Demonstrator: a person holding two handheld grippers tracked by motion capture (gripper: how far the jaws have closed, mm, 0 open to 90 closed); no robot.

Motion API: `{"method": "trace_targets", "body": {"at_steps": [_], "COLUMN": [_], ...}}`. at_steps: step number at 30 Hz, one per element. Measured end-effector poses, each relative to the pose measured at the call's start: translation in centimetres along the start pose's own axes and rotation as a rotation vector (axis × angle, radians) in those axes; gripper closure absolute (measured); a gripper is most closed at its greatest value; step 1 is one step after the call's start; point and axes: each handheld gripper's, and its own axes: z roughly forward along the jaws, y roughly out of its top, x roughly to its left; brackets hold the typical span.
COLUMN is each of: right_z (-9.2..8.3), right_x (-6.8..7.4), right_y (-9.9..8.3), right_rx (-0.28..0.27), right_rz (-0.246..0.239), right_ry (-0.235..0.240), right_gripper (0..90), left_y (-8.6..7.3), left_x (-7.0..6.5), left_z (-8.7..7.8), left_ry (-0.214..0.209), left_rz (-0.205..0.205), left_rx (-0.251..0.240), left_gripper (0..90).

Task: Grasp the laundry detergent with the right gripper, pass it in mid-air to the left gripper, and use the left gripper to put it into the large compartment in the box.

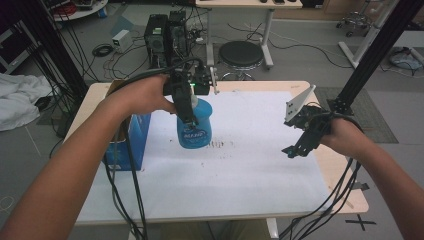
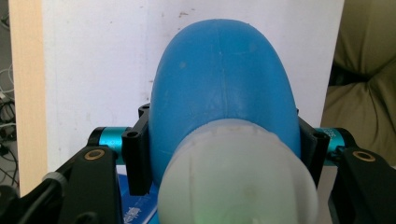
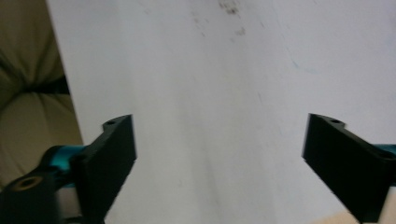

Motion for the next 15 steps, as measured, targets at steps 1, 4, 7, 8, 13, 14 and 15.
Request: {"method": "trace_targets", "body": {"at_steps": [1,4,7,8,13,14,15], "right_z": [0.0,0.1,0.2,0.3,1.0,1.1,1.2], "right_x": [-0.5,-1.7,-2.8,-3.1,-3.6,-3.5,-3.5], "right_y": [-0.3,-1.1,-1.6,-1.8,-2.7,-2.8,-2.9], "right_rx": [0.023,0.062,0.058,0.061,0.071,0.084,0.091], "right_rz": [0.029,0.066,0.101,0.104,0.142,0.141,0.145], "right_ry": [-0.006,0.01,0.053,0.065,0.077,0.071,0.06], "right_gripper": [0.6,0.6,0.8,0.8,0.8,0.9,0.9], "left_y": [-0.1,-0.4,-0.9,-1.1,-1.8,-2.1,-2.4], "left_x": [0.2,0.8,1.4,1.6,2.8,3.0,3.2], "left_z": [-0.1,-0.4,-0.7,-0.8,-1.1,-1.2,-1.3], "left_ry": [0.005,0.014,0.019,0.023,0.036,0.044,0.053], "left_rz": [-0.01,-0.048,-0.089,-0.102,-0.151,-0.164,-0.179], "left_rx": [-0.004,-0.003,-0.012,-0.013,-0.006,-0.004,-0.01], "left_gripper": [37.8,37.7,37.7,37.8,37.8,37.8,37.8]}}
